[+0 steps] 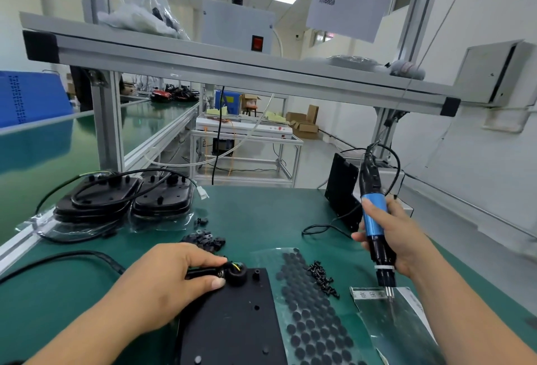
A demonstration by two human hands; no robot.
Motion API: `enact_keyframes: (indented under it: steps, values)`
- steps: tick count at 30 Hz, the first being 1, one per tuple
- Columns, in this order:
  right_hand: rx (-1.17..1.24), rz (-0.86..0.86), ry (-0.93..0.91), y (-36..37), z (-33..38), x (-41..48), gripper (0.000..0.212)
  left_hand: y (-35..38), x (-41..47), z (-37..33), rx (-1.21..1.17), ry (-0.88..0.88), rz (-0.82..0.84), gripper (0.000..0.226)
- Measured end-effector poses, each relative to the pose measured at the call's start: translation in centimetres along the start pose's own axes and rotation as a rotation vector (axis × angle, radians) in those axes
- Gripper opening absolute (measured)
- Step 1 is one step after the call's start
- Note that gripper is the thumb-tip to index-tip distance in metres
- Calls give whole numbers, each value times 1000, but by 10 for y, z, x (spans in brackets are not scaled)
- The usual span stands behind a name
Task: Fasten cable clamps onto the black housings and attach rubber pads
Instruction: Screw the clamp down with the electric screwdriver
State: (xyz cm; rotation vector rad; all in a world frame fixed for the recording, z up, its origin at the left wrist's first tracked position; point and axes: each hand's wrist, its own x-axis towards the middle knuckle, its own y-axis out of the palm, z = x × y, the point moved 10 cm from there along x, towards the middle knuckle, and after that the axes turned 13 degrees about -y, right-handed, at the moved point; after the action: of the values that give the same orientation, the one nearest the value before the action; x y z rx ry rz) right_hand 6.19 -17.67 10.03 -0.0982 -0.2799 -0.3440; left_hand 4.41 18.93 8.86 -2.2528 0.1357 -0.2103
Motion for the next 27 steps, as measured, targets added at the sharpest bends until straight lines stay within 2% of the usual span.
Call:
enact_keyframes:
  steps: [3,7,12,16,19,22,24,27]
  values:
    - [-127,-55,-42,-9,4,1,60,0,1,0,26,10,-5,28]
    - [-263,-137,-85,-25,9,1,45,-2,0,-3,47,31,-15,30]
    - [-366,-188,-109,-33,17,-2,38,-5,-1,-7,65,37,-59,36]
    - [-542,-234,-231,-30,33,-4,58,-4,-2,-6,42,19,-46,42]
    - [-779,-272,-358,-25,49,-9,50,-5,-2,-4,8,-2,-41,42]
    - [-1024,-293,-325,-18,53,-9,49,-5,-1,-7,26,8,-52,42]
    - [-1182,-285,-305,-10,55,-9,61,-5,0,-9,57,17,-53,40]
    - [-1143,-276,-473,15,69,-21,60,-3,1,-8,45,9,-38,43]
